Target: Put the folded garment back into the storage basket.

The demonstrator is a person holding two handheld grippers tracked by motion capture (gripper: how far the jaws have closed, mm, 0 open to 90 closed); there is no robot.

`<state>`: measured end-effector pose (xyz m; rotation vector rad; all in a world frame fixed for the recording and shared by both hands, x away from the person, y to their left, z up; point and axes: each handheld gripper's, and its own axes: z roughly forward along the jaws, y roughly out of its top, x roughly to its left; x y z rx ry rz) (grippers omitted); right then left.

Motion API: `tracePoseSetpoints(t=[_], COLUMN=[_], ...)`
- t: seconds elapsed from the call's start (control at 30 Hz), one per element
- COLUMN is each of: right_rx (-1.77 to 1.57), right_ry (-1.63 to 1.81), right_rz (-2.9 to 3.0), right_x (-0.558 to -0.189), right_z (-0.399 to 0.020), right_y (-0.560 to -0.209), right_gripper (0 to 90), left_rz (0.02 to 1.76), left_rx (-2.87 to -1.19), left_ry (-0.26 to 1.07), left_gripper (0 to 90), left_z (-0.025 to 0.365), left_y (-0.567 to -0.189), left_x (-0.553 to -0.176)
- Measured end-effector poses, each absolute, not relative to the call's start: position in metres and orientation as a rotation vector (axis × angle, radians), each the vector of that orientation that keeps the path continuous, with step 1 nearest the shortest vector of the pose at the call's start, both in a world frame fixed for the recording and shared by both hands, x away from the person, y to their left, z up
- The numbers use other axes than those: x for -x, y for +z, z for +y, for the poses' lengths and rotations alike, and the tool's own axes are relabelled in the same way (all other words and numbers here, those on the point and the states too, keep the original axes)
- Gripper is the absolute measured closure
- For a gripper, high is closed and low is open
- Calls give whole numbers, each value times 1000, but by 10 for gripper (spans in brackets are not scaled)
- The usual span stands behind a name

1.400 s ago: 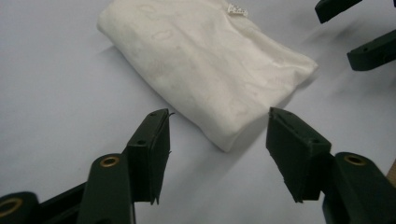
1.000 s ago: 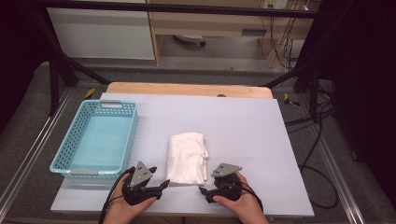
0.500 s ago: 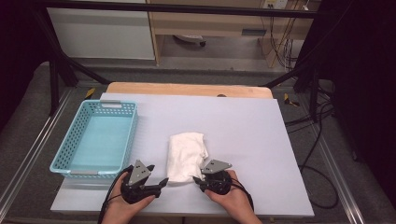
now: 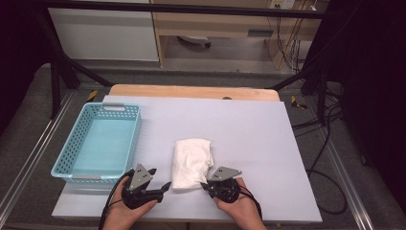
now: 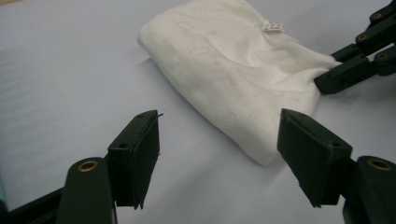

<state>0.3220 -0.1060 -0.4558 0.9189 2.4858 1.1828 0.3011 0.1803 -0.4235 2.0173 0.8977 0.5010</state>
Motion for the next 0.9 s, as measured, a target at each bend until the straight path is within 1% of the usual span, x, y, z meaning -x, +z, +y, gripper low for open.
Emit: tracePoseSetpoints(t=[0.23,0.5,0.7,0.8,0.9], right_rx=[-919,-940,-937,-930,-929], right_ry=[1136,1149,1145,1134,1136], right_rz=[2525,2504,2502,2508,2514], right_x=[-298,-296,-296,-296,-296], right_z=[-117,-117,-116,-116,-116], right_y=[-452,-457,-457,-456,-456], right_gripper=[830,827,826,826,825], left_rz=[883,865,842,856,877], left_rx=[-2016,-2008,-1972,-1937,-1939], left_ry=[488,494,525,544,544], left_gripper=[269,194,171,171,170], left_z=[177,168,157,153,148], left_y=[-423,-418,-401,-393,-390], left_x=[-300,-301,-320,-333,-348])
